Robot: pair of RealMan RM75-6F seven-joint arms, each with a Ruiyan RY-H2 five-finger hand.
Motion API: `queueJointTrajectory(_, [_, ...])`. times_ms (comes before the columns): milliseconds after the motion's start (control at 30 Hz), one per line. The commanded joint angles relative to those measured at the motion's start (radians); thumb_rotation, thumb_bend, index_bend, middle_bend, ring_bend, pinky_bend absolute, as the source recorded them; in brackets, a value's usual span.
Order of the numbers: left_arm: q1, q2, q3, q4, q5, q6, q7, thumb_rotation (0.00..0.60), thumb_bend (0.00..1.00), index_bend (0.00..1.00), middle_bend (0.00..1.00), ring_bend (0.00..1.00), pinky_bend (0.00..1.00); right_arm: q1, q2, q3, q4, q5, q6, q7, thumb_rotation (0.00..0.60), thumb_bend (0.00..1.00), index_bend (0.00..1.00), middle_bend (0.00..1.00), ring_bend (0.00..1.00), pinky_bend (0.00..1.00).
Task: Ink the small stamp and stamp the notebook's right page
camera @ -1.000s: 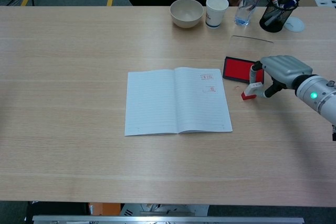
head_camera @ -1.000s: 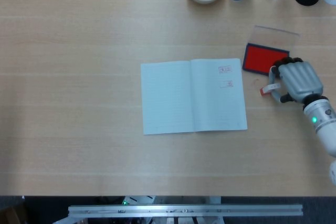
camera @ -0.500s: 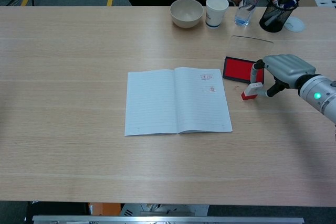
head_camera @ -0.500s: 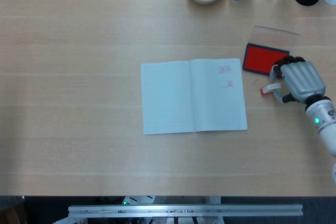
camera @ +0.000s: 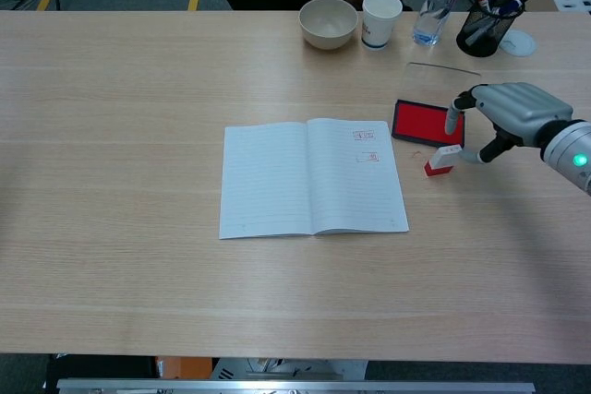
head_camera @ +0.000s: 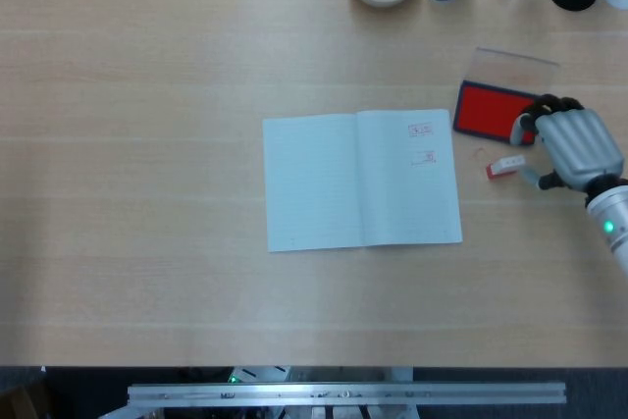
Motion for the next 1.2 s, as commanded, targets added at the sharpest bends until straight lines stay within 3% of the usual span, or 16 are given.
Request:
queueJointTrajectory(33, [-0.001, 0.000, -0.002, 0.001, -0.003, 0.001, 0.000, 0.600, 0.26, 0.13, 0.13, 0.11, 0.08, -0.028, 0.078, 0.001, -0.082, -0.015, 0.052, -0.004, 0.600, 0.24, 0.44, 0.30, 0.15, 0.19])
queueJointTrajectory(333, [-0.004, -0.015, -0.010, 0.008, -0.008, 0.006, 0.008, 0.600, 0.26, 0.13, 0.13, 0.11, 0.08, -0.136, 0.237, 0.000, -0.252, -0.061, 0.270, -0.039, 0.600, 0.28, 0.44, 0.31, 0.15, 0.19])
queueJointTrajectory(633, [0.002, -0.022, -0.008, -0.002, 0.007, 0.029, 0.019, 0.600, 0.26, 0.13, 0.13, 0.11, 0.08, -0.242, 0.290, -0.008, -0.301, -0.137, 0.439, -0.028, 0.600, 0.28, 0.44, 0.33, 0.15, 0.19])
queueJointTrajectory(1200, [0.005, -0.029, -0.010, -0.003, 0.012, 0.039, 0.025, 0.600, 0.26, 0.13, 0.13, 0.11, 0.08, -0.303, 0.310, 0.015, -0.334, -0.206, 0.496, -0.018, 0.600, 0.28, 0.44, 0.33, 0.15, 0.19])
